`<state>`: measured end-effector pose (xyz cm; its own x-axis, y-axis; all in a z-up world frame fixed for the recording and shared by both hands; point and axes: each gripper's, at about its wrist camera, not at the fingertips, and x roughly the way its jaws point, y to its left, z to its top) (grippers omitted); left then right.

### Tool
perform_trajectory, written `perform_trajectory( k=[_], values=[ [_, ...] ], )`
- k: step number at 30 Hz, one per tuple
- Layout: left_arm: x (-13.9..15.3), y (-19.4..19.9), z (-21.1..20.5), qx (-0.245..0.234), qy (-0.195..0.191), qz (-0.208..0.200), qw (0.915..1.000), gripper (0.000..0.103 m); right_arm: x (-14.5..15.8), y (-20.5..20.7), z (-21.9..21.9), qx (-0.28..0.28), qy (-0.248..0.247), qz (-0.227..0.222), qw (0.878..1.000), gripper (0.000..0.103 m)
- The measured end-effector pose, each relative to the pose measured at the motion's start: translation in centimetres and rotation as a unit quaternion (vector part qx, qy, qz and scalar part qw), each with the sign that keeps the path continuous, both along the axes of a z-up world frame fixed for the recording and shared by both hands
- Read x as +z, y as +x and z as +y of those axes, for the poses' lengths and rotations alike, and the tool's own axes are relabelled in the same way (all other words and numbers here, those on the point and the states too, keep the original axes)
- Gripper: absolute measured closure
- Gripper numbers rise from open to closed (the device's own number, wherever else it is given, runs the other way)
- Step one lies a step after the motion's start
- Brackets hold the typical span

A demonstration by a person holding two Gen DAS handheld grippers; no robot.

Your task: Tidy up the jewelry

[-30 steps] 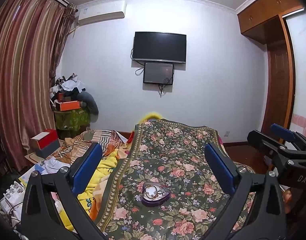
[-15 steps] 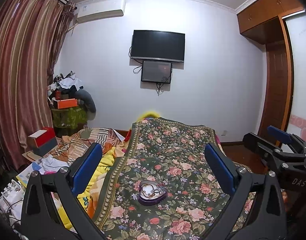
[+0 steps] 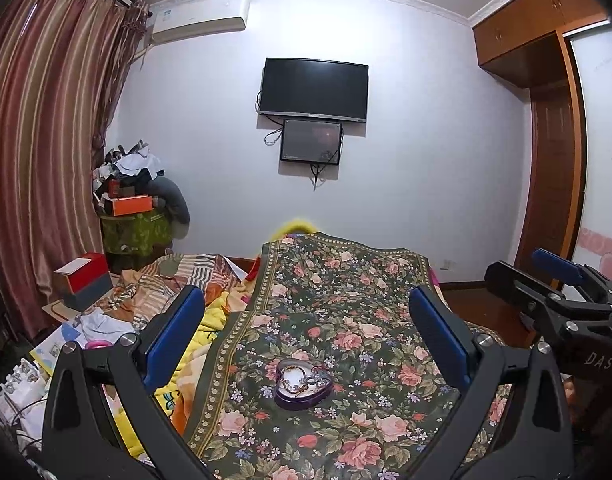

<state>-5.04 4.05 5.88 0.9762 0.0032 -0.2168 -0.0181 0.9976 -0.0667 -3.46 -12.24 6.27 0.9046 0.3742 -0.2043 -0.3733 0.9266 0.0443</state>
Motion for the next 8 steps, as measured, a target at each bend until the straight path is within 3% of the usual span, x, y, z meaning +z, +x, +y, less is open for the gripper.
perform_trajectory(
  k=[8],
  values=[
    [-0.30, 0.35, 0.37, 0.005, -0.004, 0.006, 1.0000, 0.001, -0.28, 0.56, -0.13, -0.001, 0.000, 0.008, 1.000, 0.000]
  ],
)
